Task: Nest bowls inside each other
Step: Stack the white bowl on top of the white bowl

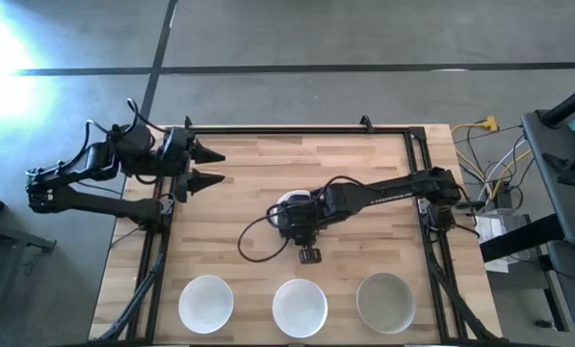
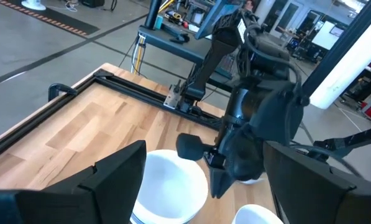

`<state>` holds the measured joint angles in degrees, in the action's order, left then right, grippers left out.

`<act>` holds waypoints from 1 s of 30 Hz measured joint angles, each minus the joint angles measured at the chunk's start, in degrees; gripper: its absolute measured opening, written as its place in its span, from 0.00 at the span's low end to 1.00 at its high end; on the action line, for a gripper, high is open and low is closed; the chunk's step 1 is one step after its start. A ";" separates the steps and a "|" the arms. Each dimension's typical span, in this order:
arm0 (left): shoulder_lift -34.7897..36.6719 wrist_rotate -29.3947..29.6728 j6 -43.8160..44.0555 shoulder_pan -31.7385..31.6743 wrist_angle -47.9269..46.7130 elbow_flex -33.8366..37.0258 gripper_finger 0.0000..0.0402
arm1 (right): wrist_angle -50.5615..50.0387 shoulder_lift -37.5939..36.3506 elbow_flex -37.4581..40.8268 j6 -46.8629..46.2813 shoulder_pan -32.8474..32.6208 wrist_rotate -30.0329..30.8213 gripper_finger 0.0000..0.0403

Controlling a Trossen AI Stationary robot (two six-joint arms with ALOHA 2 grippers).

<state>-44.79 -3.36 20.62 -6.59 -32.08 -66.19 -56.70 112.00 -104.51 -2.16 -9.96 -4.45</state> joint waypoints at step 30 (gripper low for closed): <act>-0.95 -6.92 19.92 23.52 -17.93 16.33 0.76 | -11.10 -25.89 16.89 -24.05 3.61 19.54 0.08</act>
<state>-45.74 -10.28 40.54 16.93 -50.01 -49.86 -67.81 86.12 -87.62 -26.21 -6.35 15.09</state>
